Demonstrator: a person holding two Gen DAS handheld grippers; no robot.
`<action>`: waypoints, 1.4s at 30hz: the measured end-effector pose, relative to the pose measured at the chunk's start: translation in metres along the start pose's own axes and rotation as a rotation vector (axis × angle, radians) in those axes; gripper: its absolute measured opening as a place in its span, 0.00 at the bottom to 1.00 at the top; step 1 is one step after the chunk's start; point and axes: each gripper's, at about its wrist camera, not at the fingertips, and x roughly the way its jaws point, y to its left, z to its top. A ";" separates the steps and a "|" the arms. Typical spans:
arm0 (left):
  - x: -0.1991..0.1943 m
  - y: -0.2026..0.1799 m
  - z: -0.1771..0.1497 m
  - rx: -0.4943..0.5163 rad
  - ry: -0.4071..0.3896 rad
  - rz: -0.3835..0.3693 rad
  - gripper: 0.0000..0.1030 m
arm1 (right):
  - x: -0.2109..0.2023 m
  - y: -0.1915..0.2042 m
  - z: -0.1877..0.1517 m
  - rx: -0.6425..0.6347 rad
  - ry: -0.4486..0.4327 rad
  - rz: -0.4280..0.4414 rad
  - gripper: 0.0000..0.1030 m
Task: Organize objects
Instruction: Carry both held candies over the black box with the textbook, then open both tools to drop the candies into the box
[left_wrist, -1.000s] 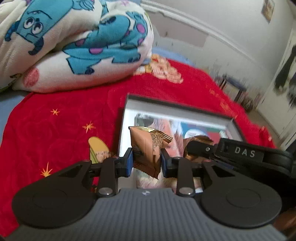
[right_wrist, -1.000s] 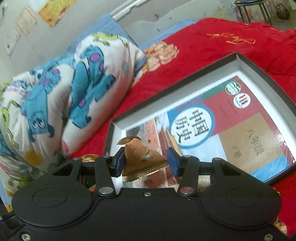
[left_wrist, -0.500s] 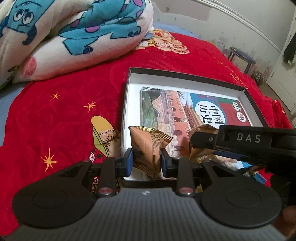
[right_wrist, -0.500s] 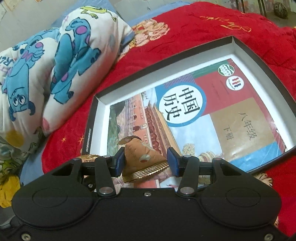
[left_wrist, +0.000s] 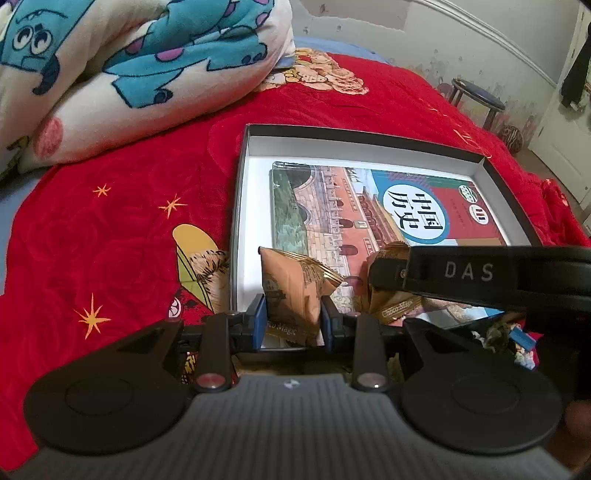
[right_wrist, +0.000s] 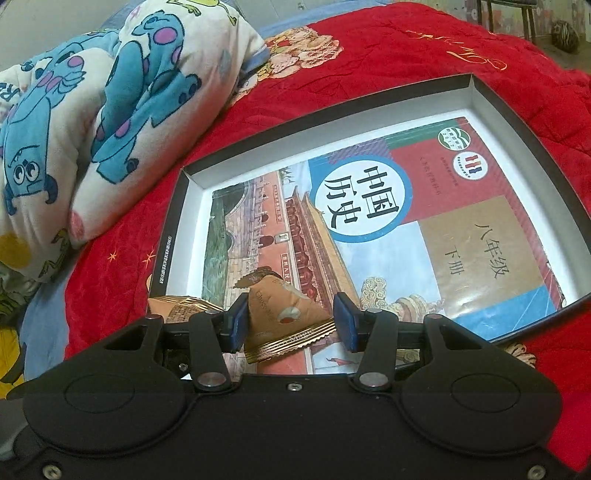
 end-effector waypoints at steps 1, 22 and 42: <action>0.000 -0.001 0.000 0.003 -0.001 0.002 0.34 | 0.000 -0.001 0.000 0.001 0.000 0.000 0.45; -0.002 -0.005 0.001 0.019 0.005 -0.004 0.54 | 0.001 -0.003 0.001 0.009 0.002 0.017 0.47; -0.081 0.027 0.014 0.105 -0.086 -0.218 0.82 | -0.085 0.015 0.004 -0.006 -0.165 0.039 0.82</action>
